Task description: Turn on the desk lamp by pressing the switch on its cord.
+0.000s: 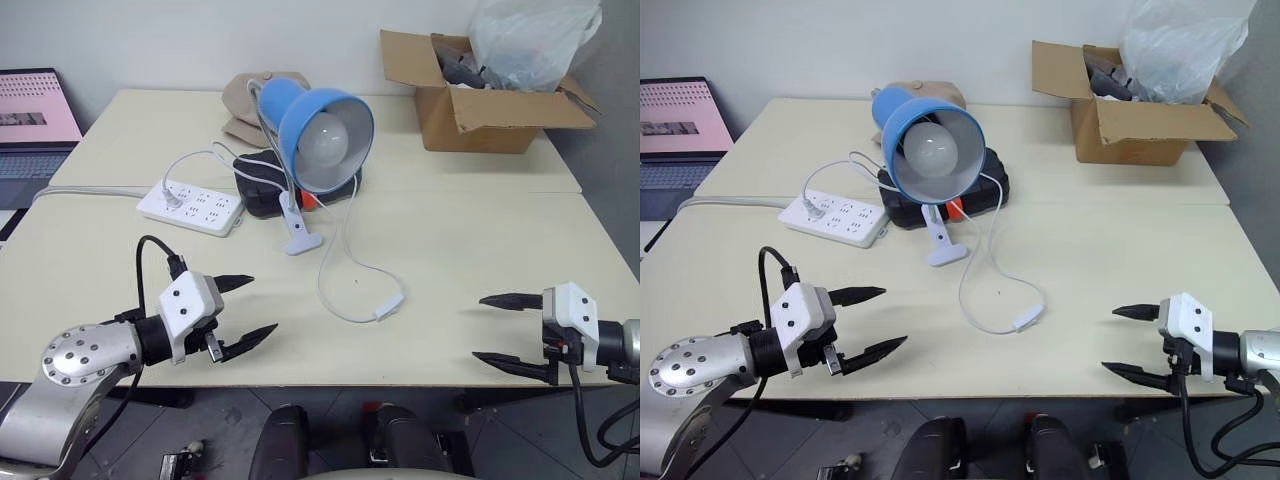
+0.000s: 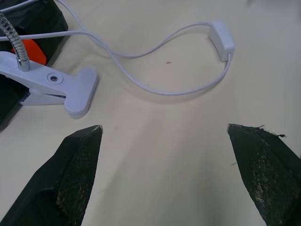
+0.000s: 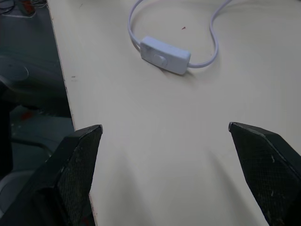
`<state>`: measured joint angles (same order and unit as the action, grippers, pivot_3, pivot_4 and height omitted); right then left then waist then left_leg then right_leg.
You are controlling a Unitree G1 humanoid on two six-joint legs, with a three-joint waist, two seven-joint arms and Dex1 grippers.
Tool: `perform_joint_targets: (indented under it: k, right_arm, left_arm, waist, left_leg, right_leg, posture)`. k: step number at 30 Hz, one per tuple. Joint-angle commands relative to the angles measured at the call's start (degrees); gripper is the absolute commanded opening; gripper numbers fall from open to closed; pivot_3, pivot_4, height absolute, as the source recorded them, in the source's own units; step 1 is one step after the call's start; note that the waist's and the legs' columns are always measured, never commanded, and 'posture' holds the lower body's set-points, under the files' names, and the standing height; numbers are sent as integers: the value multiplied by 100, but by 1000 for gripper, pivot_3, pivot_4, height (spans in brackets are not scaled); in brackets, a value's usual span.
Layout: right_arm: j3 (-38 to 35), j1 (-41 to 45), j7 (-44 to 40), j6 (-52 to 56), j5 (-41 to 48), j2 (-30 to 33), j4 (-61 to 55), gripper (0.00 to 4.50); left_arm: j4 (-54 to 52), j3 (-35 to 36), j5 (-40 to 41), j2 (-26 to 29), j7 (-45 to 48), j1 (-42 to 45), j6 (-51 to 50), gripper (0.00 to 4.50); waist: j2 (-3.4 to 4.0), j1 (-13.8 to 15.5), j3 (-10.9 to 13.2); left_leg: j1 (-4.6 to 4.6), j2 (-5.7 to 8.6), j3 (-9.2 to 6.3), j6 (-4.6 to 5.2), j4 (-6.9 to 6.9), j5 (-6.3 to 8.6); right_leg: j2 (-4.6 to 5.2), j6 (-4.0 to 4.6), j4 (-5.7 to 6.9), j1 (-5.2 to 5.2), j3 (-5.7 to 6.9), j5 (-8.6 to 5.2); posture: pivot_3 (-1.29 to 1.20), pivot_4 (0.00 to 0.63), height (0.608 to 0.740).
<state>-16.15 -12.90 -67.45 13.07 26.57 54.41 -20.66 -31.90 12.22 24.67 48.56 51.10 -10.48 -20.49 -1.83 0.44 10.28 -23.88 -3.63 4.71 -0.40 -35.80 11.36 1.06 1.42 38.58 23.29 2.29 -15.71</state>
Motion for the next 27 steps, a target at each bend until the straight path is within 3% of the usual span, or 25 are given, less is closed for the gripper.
perform_joint_targets:
  k: [1,9,15,23,27]
  right_arm:
    - [-148,-3,20,-74,37,-21,-186,4500]
    - [-51,133,73,-34,3,-30,-182,4500]
    - [-43,175,230,170,45,-16,-405,4500]
    - [-280,-133,467,617,196,-24,-963,4500]
    - [-456,-295,602,960,323,15,-1281,4500]
  left_arm:
    - [-26,35,3,41,163,20,172,4437]
    - [25,-58,-334,-47,-80,176,228,4437]
    - [-113,-14,712,-334,107,403,-384,4437]
    - [-249,-1101,-419,-678,-466,454,-19,4437]
    - [162,-2018,-1212,-1211,-913,925,183,4437]
  waist:
    - [0,0,0]
    - [0,1,0]
    - [0,1,0]
    - [-1,10,-1]
    - [0,47,-2]
  left_leg:
    - [0,0,0,0,0,0]
    - [0,0,0,0,0,0]
    - [0,0,0,0,-2,0]
    - [0,2,0,0,-3,0]
    - [0,4,-3,1,-9,-1]
  right_leg:
    - [0,0,0,0,0,0]
    - [0,-1,1,0,0,0]
    - [0,-6,3,-2,0,3]
    - [-1,-28,3,-4,-2,16]
    - [-1,-25,3,-8,-4,14]
  posture:
    - [0,150,740]
    - [0,150,740]
    - [0,150,740]
    - [0,150,740]
    - [0,150,740]
